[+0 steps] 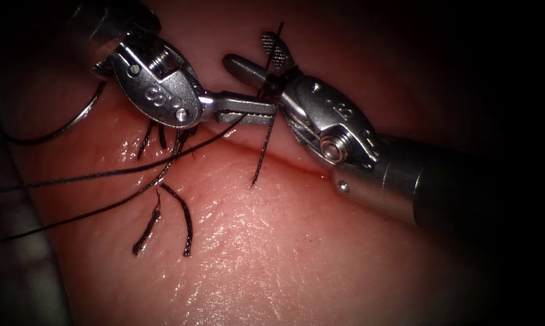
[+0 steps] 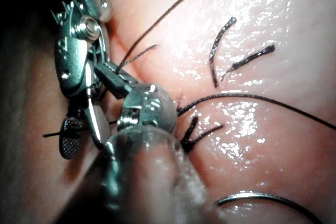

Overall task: Wound Closure
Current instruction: Grab the short tail with the right gripper

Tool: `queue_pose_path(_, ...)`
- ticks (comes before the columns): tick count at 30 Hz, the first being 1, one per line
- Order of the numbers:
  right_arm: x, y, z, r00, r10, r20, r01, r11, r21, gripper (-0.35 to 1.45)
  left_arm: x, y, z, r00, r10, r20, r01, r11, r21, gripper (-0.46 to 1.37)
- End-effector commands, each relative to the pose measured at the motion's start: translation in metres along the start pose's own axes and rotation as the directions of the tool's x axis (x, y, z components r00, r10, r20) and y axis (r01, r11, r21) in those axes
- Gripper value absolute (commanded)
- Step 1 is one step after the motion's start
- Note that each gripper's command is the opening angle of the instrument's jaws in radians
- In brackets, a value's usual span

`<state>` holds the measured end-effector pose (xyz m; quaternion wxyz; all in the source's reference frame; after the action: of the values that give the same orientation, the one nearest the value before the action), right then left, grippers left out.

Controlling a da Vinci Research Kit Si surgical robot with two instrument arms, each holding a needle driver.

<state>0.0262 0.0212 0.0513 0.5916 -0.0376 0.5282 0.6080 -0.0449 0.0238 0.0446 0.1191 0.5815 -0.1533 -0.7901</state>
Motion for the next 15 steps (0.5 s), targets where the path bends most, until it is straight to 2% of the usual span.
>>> queue_pose_path(1, 0.0001, -0.0002, -0.0002, 1.0, 0.004, -0.001, -0.004, 1.0, 0.002, 0.4, 0.0, 0.0, 0.0, 1.0, 0.001, 0.0, -0.001, 1.0, -0.007, -0.35)
queue_pose_path(4, 0.0001, -0.0006, -0.0007, 1.0, 0.028, -0.003, -0.028, 1.0, 0.004, -0.31, 0.0, 0.0001, -0.0001, 1.0, 0.001, 0.0, -0.001, 1.0, -0.007, -0.35)
queue_pose_path(15, 0.0004, -0.0013, -0.0018, 0.999, 0.045, -0.008, -0.046, 0.999, -0.016, -0.35, 0.0, 0.0004, -0.0004, 1.0, 0.004, 0.0, -0.004, 1.0, -0.007, -0.35)
